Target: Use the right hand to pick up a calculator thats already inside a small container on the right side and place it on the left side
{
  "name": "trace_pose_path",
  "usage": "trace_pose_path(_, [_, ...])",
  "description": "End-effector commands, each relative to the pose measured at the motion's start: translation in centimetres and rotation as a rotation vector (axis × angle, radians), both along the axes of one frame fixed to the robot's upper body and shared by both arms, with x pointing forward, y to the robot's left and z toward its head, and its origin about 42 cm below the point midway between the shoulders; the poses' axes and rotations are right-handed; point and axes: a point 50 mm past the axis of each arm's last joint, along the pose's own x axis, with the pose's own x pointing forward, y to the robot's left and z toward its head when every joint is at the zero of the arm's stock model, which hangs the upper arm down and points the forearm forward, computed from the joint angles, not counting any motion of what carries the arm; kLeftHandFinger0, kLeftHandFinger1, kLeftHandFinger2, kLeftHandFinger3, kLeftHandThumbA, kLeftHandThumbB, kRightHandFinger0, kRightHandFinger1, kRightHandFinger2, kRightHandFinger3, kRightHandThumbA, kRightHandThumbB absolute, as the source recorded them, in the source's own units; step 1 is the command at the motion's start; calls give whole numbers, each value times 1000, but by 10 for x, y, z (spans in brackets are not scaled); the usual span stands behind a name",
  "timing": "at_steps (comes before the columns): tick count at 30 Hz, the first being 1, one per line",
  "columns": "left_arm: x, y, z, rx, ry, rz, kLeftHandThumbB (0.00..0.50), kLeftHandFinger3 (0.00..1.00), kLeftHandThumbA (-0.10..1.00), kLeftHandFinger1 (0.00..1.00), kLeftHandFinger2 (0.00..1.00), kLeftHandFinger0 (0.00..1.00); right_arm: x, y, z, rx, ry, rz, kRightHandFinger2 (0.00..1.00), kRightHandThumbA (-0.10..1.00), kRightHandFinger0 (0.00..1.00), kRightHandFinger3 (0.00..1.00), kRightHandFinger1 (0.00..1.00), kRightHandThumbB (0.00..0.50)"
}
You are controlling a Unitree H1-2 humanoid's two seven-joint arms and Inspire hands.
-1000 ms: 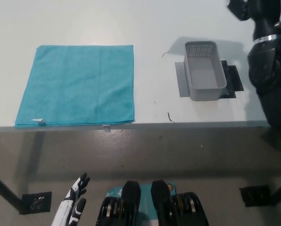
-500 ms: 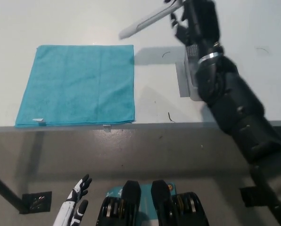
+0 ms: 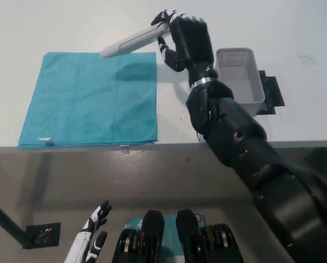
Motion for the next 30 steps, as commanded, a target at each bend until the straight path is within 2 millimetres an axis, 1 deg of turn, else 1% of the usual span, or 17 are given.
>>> trace_pose_path(1, [3,-3,12,17,-65,-61,0,1000,1000,1000,1000,1000,1,26,43,72,-91,-1,423,-100,0,36,14,186])
trace_pose_path(3, [4,-4,13,25,-64,-68,0,1000,1000,1000,1000,1000,-2,33,42,94,-85,12,629,-100,0,65,111,159])
trace_pose_path(5, [4,-7,13,23,-60,-80,6,1000,1000,1000,1000,1000,-5,40,40,118,-69,18,821,-100,0,305,318,123])
trace_pose_path(6, [4,-8,14,19,-55,-84,11,1000,1000,1000,1000,1000,-7,45,40,131,-58,32,836,-100,0,453,359,134])
trace_pose_path(7, [4,-9,14,20,-54,-86,11,1000,1000,1000,1000,1000,-8,47,40,133,-60,38,811,-100,0,454,349,137])
trace_pose_path(9, [4,-12,14,20,-52,-95,12,1000,1000,1000,1000,1000,-11,58,37,109,-42,44,648,-100,0,218,240,188])
trace_pose_path(13, [3,-17,14,19,-50,-106,11,1000,1000,1000,1000,1000,-17,74,34,48,-7,43,580,-100,0,168,193,178])
trace_pose_path(14, [3,-18,14,17,-50,-108,8,1000,1000,1000,1000,1000,-19,78,34,33,-12,40,535,-100,197,155,189,171])
trace_pose_path(15, [3,-19,14,16,-49,-112,8,1000,1000,1000,1000,1000,-20,80,34,26,-15,38,487,-100,261,130,126,143])
trace_pose_path(17, [2,-22,14,18,-44,-120,12,1000,1000,1000,1000,1000,-22,86,33,21,3,58,438,-100,27,238,3,125])
trace_pose_path(20, [2,-27,13,20,-40,-132,8,1000,1000,1000,1000,1000,-28,97,36,22,-21,76,558,-100,0,158,58,134])
trace_pose_path(21, [1,-29,13,19,-43,-136,2,1000,1000,1000,1000,1000,-29,99,37,37,-11,85,567,-100,0,317,80,179])
trace_pose_path(23, [0,-32,13,22,-40,-144,3,1000,1000,1000,1000,1000,-32,105,38,35,-20,99,589,-100,0,166,111,175])
trace_pose_path(25, [-1,-35,13,30,-42,-151,1,1000,1000,1000,1000,1000,-33,106,38,23,-37,106,663,-100,0,142,169,154])
trace_pose_path(28, [-2,-38,11,28,-47,-155,1,1000,1000,1000,1000,1000,-36,109,35,-7,-52,118,601,-100,0,242,144,105])
trace_pose_path(29, [-1,-38,12,32,-52,-156,0,1000,1000,1000,1000,1000,-36,110,34,-22,-62,121,576,-100,0,326,114,89])
trace_pose_path(30, [-1,-38,12,29,-53,-157,0,1000,1000,1000,1000,1000,-38,111,30,-60,-54,124,562,-100,0,479,120,130])
